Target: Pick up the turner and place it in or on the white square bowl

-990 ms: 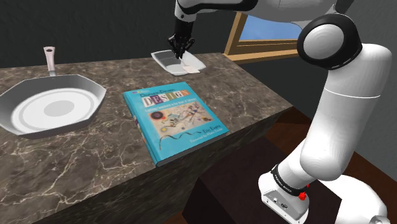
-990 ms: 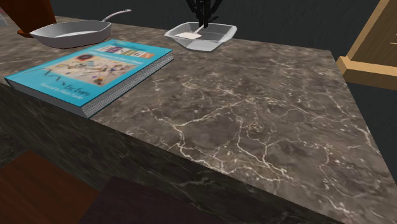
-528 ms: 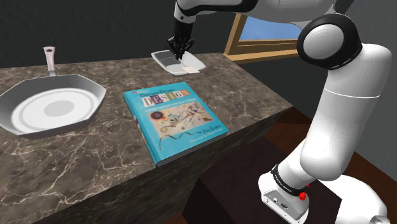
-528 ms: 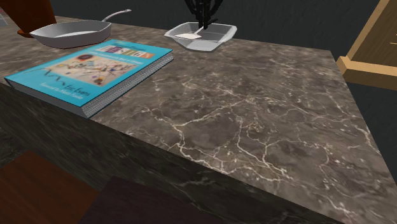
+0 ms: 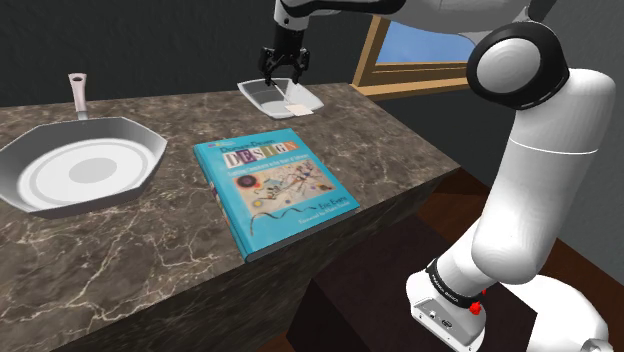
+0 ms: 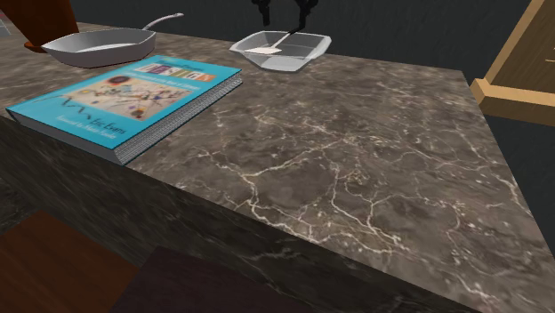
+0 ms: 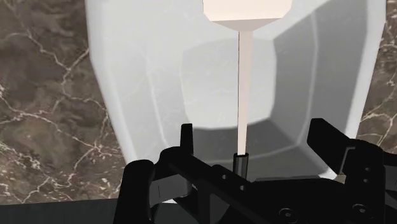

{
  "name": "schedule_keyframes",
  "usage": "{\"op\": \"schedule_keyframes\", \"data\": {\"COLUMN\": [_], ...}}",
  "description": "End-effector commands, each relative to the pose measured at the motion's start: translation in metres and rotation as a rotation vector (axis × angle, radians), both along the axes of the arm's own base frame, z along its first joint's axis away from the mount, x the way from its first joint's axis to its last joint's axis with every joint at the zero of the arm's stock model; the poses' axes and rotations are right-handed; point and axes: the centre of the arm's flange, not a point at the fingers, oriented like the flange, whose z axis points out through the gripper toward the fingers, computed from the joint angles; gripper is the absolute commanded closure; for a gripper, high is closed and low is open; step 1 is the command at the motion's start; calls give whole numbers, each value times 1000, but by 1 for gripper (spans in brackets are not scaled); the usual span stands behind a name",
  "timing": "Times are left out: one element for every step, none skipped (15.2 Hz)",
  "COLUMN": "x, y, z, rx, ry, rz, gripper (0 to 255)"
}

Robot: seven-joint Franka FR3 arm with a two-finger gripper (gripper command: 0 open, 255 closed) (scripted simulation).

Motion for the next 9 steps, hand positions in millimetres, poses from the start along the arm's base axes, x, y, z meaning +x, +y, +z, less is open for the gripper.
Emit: {"op": "schedule_keyframes", "data": {"x": [-2, -3, -3, -3, -3, -3, -3, -3, -3], "y": [-1, -1, -1, -1, -1, -1, -1, -1, -1], "z": [24, 34, 34, 34, 34, 34, 34, 34, 34], "rx": [0, 0, 0, 0, 0, 0, 0, 0, 0], "ry": [1, 1, 1, 1, 1, 1, 1, 1, 1], "rz": [0, 0, 0, 0, 0, 0, 0, 0, 0], "gripper": [0, 0, 0, 0, 0, 0, 0, 0, 0]}}
